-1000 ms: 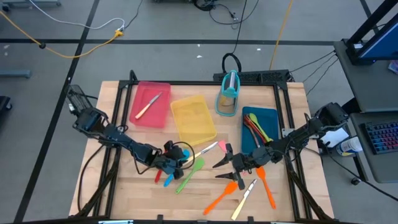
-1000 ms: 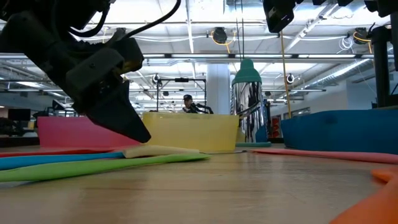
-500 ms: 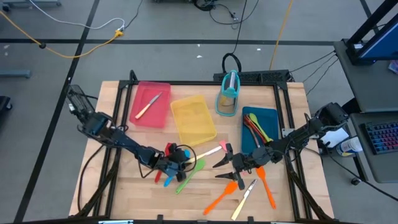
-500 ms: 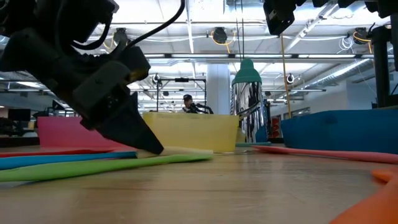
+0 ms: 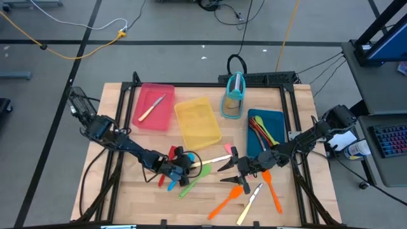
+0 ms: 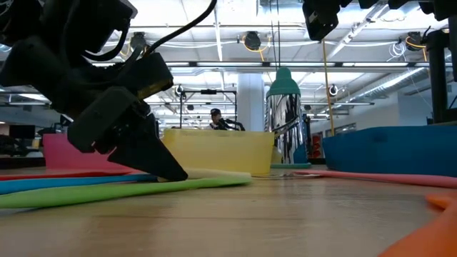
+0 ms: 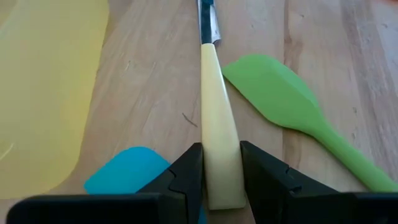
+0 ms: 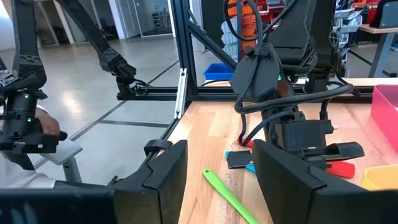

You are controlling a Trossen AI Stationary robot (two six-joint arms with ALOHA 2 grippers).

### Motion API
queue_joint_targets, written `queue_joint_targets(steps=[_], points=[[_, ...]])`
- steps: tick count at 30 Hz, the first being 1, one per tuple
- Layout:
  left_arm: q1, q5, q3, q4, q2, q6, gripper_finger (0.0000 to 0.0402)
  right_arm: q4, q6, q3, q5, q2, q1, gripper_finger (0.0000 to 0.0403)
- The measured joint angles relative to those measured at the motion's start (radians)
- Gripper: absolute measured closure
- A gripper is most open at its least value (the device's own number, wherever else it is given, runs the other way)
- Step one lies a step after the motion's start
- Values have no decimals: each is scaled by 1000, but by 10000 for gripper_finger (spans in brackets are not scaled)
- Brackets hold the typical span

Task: Pick & Place Kitchen Items
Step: Put the top yellow knife into the red bin

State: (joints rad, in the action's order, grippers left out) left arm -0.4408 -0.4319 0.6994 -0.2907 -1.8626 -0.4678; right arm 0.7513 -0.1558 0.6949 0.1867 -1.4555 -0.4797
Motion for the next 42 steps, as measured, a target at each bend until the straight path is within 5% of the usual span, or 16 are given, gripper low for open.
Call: queue_joint_targets(steps=[20,34,42], points=[[3,-10,-2,7,30,-58,317,0,0,0,0,0,0,229],[-16,-21,-3,349,404,-45,317,0,0,-7,0,0,0,229],[-47,-191,-3,625,589,-95,317,0,-67,-38,1,0,0,229]])
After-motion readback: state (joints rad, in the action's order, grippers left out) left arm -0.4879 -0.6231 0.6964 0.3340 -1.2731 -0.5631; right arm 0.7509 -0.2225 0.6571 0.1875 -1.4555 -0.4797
